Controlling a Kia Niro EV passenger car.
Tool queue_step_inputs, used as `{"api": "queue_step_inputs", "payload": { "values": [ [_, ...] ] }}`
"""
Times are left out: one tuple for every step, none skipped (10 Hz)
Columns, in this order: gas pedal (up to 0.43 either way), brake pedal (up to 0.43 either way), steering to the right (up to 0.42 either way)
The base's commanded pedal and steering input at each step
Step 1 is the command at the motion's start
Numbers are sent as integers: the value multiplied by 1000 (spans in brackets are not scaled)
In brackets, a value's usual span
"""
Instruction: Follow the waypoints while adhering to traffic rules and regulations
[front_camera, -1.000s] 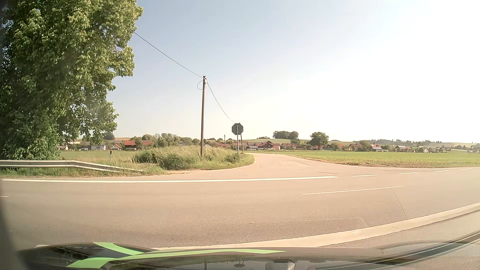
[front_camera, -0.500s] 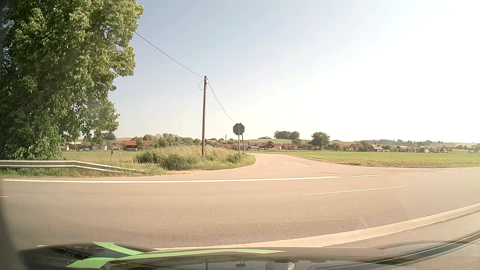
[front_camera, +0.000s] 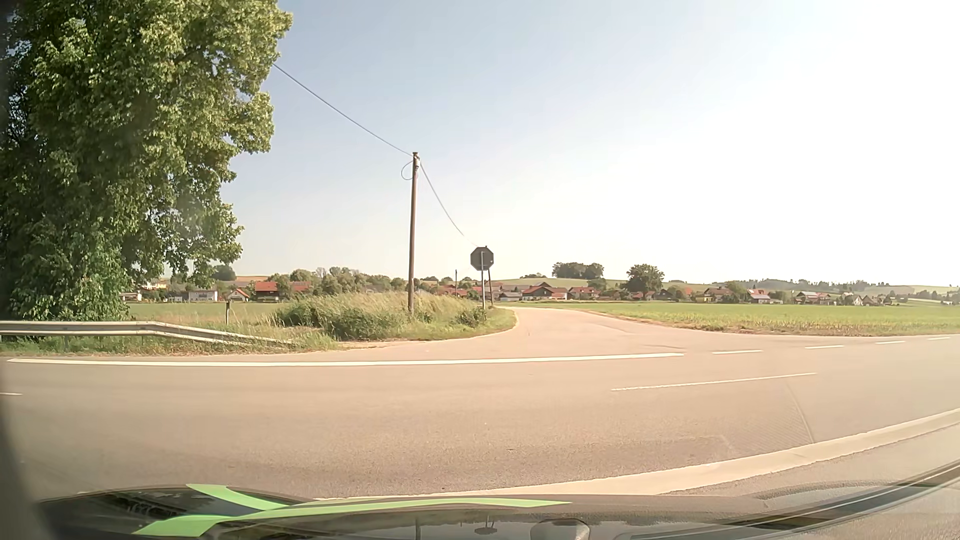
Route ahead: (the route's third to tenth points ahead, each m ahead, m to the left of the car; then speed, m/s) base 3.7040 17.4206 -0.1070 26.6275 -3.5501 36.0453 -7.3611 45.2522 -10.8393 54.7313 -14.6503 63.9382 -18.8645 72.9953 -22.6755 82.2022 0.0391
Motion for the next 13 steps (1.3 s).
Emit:
{"api": "queue_step_inputs", "payload": {
  "values": [
    [0,79,-880],
    [0,79,-880],
    [0,79,-880],
    [0,73,-880],
    [0,73,-880],
    [0,61,-880],
    [0,55,-880],
    [0,49,-880],
    [0,43,-880],
    [0,30,-880],
    [0,30,-879],
    [0,30,-879],
    [0,30,-879]
  ]
}}
